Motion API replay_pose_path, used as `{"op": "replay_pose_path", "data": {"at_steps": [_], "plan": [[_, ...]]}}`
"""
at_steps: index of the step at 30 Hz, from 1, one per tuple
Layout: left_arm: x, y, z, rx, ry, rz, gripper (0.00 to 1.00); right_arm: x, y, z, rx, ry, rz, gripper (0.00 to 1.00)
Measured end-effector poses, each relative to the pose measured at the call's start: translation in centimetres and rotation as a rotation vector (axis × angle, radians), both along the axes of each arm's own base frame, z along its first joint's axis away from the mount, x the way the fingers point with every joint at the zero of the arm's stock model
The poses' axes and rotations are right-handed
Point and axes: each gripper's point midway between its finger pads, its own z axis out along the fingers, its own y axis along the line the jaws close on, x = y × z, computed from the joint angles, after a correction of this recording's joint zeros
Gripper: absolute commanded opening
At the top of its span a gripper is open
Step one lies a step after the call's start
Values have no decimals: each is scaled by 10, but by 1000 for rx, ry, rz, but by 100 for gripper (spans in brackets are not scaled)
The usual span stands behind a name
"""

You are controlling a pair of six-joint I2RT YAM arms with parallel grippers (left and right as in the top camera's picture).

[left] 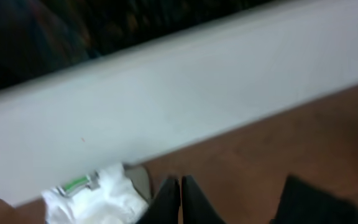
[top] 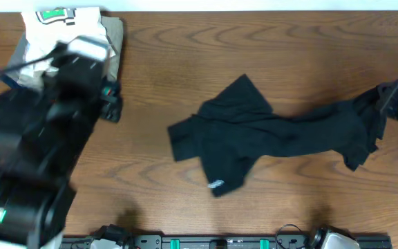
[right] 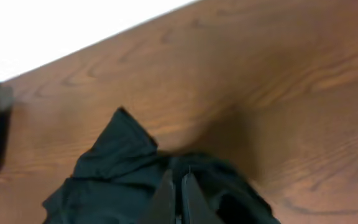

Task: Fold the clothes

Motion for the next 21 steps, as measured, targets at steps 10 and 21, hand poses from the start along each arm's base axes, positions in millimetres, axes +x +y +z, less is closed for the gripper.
{"op": "replay_pose_path", "data": {"at_steps": [10,21], "plan": [[65,-43,-131,32,438,-141,6,62,-23,-87,81,216,6,1],[64,-60,-245,50,858,-197,10,111,-37,-144,91,250,45,1]]}}
